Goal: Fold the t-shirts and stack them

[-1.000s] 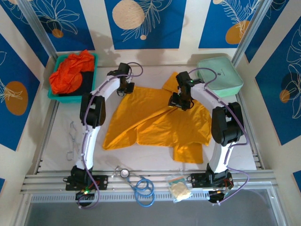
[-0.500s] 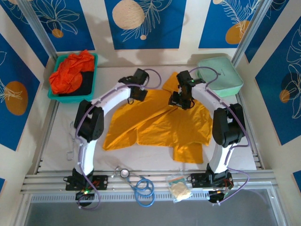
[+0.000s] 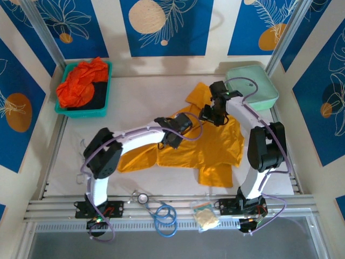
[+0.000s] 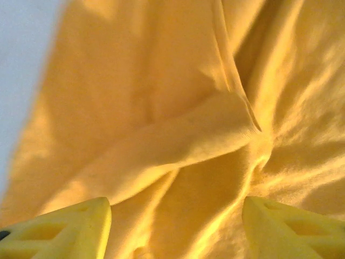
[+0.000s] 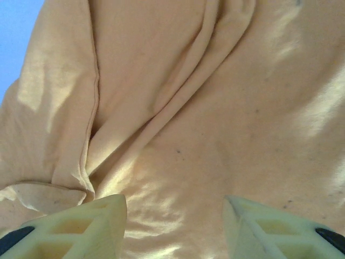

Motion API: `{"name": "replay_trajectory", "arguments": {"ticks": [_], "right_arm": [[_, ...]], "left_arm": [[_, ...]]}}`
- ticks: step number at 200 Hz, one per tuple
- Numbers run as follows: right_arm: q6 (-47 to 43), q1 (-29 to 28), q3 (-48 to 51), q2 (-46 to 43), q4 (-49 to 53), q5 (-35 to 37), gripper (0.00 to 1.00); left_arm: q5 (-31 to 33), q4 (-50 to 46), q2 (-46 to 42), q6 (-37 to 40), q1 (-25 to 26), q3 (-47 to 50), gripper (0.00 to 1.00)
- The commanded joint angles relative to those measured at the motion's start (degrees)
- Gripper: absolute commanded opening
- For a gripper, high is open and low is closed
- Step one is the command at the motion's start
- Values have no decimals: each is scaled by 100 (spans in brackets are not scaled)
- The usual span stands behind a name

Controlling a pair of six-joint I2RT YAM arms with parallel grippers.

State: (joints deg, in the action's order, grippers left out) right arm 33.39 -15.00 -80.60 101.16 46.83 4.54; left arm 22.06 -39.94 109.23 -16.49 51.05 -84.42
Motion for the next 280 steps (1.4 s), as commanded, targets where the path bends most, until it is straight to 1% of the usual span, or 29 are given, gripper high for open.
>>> {"name": "replay_trajectory", "arguments": {"ticks": [1, 10, 23, 40, 55, 65, 78, 107, 143, 172, 218, 255, 267, 280], "right_arm": [[-23, 15, 103, -195, 24, -57, 50], [-20, 7, 146, -200, 11, -73, 50], [-25, 11, 190, -182, -15, -114, 49], [-24, 12, 228, -161, -28, -150, 49], [-51, 14, 218, -150, -16, -170, 49], [-68, 22, 190, -144, 5, -159, 49], [-87, 33, 176, -142, 41, -139, 49], [-84, 50, 167, -147, 46, -159, 49], [-87, 34, 189, -90, 18, -216, 47], [-95, 6, 204, -87, -4, -234, 46], [-68, -30, 221, -95, -73, -315, 46], [-53, -55, 261, -172, -86, -295, 46], [-52, -55, 268, -170, -95, -304, 46], [-43, -58, 280, -168, -119, -322, 46]], "left_arm": [[160, -455, -455, -26, -243, -512, 66], [-162, -512, -430, 36, -409, -589, 64], [-781, -454, -294, 126, -679, -619, 56], [-1873, -203, 5, 314, -985, -581, 49], [-2820, 100, 291, 404, -1177, -558, 48], [-3100, 206, 473, 439, -1224, -617, 48], [-3277, 276, 669, 494, -1223, -750, 47], [-3310, 450, 930, 366, -1236, -927, 46], [-2878, 589, 1103, 222, -1246, -927, 44], [-2944, 650, 1094, 214, -1208, -659, 41], [-2762, 879, 520, 86, -957, 296, 38], [-2001, 768, -374, -45, -453, 977, 38], [-1766, 664, -564, -99, -344, 1080, 39], [-1650, 628, -710, -163, -281, 1199, 39]]}}
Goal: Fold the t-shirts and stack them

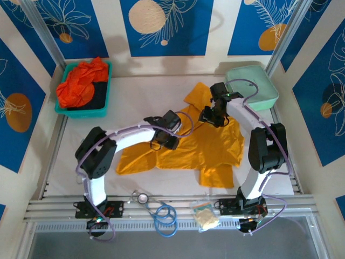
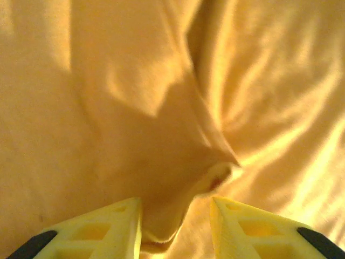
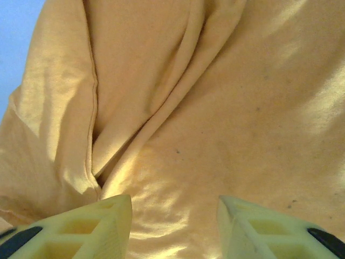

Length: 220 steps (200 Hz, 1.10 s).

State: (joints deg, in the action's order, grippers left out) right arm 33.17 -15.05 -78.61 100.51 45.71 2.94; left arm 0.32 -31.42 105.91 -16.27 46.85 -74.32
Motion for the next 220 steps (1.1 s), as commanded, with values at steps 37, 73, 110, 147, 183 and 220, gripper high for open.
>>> {"name": "replay_trajectory", "arguments": {"ticks": [37, 73, 110, 147, 183, 220], "right_arm": [[-30, -81, 122, -89, -19, -180, 46], [-46, -79, 186, -149, -24, -189, 46], [-109, -53, 297, -229, -25, -158, 46], [-95, 0, 302, -195, -46, -193, 46], [-117, 19, 263, -223, -4, -189, 46], [-118, 59, 330, -294, 14, -174, 46]], "left_arm": [[818, -327, -365, -92, 133, -10, 44], [443, -436, 116, 412, 103, -636, 55], [198, -255, -267, 1010, 196, -162, 71], [532, 13, -827, 1213, 364, 542, 70], [819, 501, -675, 1306, 570, 695, 62], [1162, 571, -210, 1637, 846, 458, 62]]}}
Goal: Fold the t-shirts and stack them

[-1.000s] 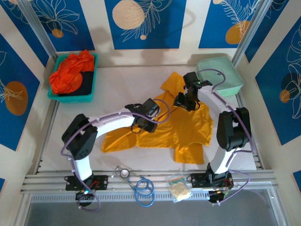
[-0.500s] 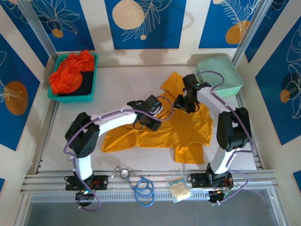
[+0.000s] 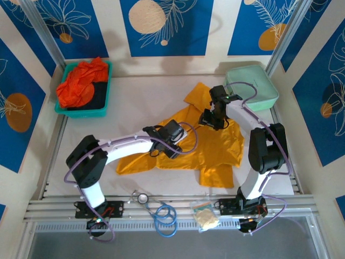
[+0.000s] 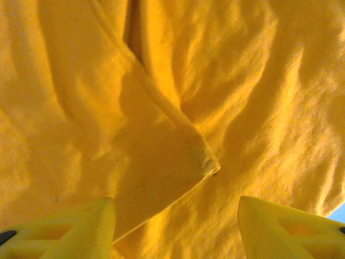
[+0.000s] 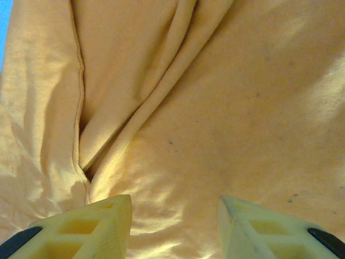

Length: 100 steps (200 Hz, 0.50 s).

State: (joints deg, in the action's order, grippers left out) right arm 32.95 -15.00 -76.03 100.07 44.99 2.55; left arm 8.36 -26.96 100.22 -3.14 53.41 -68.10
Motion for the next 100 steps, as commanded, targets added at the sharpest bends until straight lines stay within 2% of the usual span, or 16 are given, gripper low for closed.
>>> {"name": "replay_trajectory", "arguments": {"ticks": [1, 44, 70, 100], "right_arm": [[-91, 57, 72, -251, 83, -138, 46], [-110, 93, 71, -280, 90, -149, 46], [-121, 101, 53, -281, 102, -158, 46], [-129, 96, 24, -258, 107, -175, 46]], "left_arm": [[372, 118, 371, 327, 193, -171, 62], [942, 80, 750, 368, 223, -353, 66], [1367, 201, 803, 314, 223, -406, 66], [1549, 279, 879, 305, 223, -485, 65]]}}
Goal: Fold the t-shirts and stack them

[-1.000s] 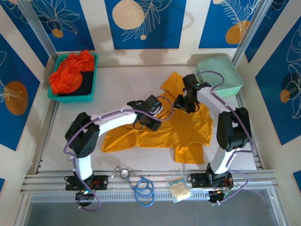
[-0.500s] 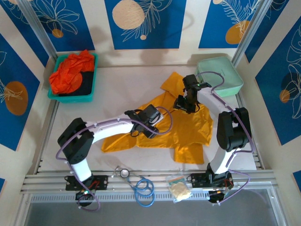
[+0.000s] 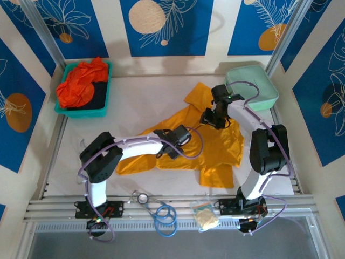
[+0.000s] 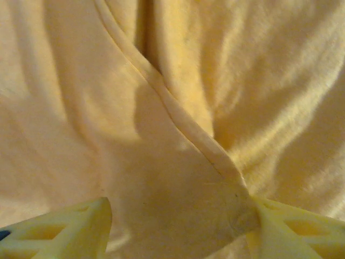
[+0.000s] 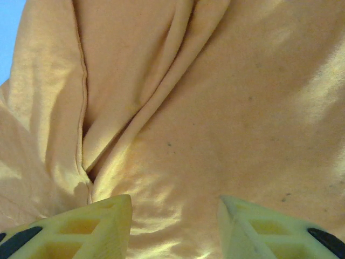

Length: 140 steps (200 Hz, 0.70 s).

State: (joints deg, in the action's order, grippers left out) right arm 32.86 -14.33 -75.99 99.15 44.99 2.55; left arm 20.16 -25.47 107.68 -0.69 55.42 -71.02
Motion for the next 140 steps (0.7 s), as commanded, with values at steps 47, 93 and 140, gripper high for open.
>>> {"name": "replay_trajectory", "arguments": {"ticks": [47, 93, 140], "right_arm": [[-127, 41, 20, -166, 123, -176, 46], [-118, 41, -2, -160, 108, -184, 46], [-100, 43, 23, -158, 94, -182, 46]], "left_arm": [[73, 139, 332, 69, 22, -197, 63], [31, 183, 307, 53, 22, -111, 49], [333, 130, 6, -108, 22, -232, 0]]}}
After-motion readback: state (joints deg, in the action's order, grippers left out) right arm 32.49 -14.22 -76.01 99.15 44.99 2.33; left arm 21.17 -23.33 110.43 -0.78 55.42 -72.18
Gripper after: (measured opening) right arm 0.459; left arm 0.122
